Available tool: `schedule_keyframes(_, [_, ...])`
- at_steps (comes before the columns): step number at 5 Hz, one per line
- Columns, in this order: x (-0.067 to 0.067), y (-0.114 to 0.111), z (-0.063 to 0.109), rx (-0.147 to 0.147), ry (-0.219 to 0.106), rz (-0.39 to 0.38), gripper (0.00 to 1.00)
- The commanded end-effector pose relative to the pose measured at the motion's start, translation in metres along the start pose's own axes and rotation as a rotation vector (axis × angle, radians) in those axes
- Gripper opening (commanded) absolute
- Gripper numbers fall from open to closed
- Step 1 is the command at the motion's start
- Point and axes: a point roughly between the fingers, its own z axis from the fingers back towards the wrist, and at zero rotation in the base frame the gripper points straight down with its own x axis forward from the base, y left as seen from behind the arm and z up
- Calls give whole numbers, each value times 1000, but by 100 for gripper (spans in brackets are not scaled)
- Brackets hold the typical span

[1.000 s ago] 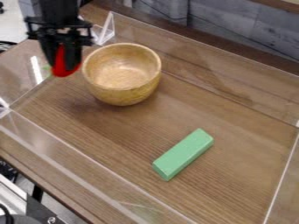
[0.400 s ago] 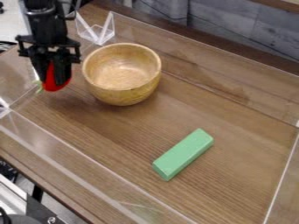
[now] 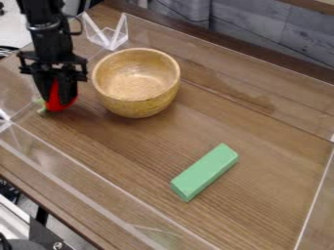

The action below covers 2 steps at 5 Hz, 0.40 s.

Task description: Move the red fruit to the left

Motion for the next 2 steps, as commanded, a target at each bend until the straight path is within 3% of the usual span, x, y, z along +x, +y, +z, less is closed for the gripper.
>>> schedule_keyframes(1, [3,7,1,16,-25,13,0])
schedule_keyframes(2, [4,8,-6,16,-19,21,0])
